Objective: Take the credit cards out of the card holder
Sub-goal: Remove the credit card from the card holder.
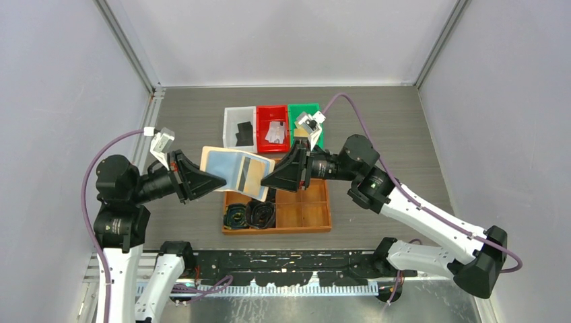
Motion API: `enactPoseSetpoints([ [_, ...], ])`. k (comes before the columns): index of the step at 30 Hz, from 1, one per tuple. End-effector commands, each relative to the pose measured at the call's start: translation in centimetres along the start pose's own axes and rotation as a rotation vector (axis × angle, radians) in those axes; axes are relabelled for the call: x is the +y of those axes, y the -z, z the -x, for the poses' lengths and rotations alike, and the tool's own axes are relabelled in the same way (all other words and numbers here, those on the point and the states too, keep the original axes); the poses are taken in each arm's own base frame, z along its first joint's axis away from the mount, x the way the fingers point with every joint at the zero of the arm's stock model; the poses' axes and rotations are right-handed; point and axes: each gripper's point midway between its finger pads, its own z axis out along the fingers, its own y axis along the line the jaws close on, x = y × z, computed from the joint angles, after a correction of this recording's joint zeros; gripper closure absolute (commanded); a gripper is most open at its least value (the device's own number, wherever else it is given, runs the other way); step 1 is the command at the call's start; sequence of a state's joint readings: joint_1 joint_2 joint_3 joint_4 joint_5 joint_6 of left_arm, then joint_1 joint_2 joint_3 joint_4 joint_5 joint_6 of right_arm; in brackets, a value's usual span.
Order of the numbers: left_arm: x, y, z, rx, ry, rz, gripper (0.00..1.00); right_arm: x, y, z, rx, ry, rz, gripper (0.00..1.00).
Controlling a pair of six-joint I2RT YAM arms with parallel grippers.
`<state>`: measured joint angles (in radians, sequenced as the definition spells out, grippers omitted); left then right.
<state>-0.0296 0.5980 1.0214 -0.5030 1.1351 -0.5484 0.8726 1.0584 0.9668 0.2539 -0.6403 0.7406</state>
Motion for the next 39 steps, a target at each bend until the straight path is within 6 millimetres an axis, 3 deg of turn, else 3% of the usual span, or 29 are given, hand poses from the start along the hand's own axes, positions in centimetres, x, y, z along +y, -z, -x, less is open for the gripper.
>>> enactPoseSetpoints([
  [1, -1.6, 0.2, 2.0, -0.041, -0.084, -0.028, 1.0, 2.9, 0.8, 1.2, -0.03, 0.056, 0.112, 0.64],
  [12, -2.3, 0.2, 2.2, -0.034, -0.065, -0.056, 1.0, 2.4, 1.6, 1.2, -0.03, 0.073, 0.097, 0.67],
  [26, -3.3, 0.2, 2.7, -0.033, -0.044, -0.093, 1.0, 1.3, 1.2, 1.9, -0.057, 0.078, 0.067, 0.75],
  [39, -3.7, 0.1, 3.3, -0.038, -0.009, -0.114, 1.0, -0.2, 0.6, 2.5, -0.084, 0.089, 0.003, 0.76],
])
